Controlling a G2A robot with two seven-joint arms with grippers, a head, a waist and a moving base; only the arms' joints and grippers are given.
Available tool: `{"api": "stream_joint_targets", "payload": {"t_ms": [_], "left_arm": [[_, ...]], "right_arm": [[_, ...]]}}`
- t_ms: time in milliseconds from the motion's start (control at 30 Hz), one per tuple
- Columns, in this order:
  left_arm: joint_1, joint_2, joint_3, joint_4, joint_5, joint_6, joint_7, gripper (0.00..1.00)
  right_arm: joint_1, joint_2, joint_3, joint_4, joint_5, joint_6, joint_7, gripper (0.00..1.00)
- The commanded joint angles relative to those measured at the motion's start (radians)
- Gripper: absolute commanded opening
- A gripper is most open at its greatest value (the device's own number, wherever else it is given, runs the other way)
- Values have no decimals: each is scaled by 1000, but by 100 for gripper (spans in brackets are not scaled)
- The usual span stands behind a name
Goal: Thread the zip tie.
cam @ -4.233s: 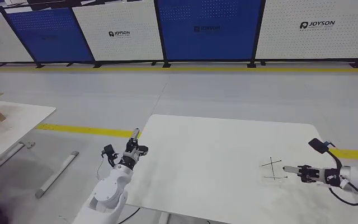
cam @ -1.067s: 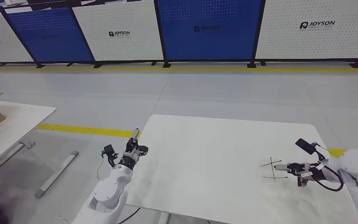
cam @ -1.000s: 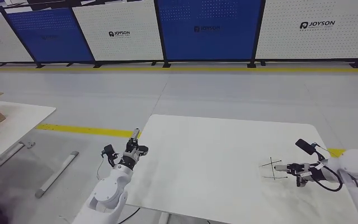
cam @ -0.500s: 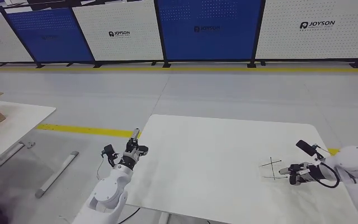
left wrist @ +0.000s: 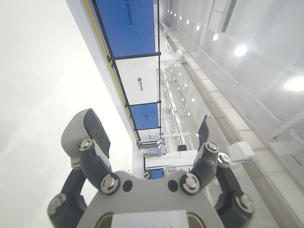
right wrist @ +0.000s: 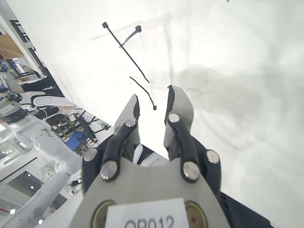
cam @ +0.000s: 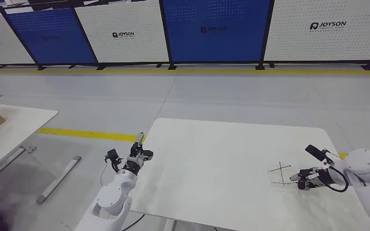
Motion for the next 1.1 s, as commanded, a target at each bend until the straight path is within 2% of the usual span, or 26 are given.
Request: {"api": "stream_joint_targets", "payload": {"t_ms": [0,100,167,400,500,667,900,1067], "left_arm": [[0,0,0,0,0,0,0,100],[0,0,0,0,0,0,0,100],[0,0,0,0,0,0,0,100],[0,0,0,0,0,0,0,100],[0,0,0,0,0,0,0,100],[0,0,0,0,0,0,0,100],[0,0,0,0,0,0,0,100],[0,0,0,0,0,0,0,100]], "right_arm": [[3,0,-3,3,1,-1,0,22],[6,-1,-9,5,1,-1,0,21],[6,-2,-15,2,0,-9,0,15],[12,1,-22,6,7,-9,0,17],[11,2,-22,6,10,-9,0,8],[8,6,-16,3,15,-12,0,0],[-6,16,3,-17,16,-13,-1,0],[-37,31,45,-63,28,-20,-23,0]]}}
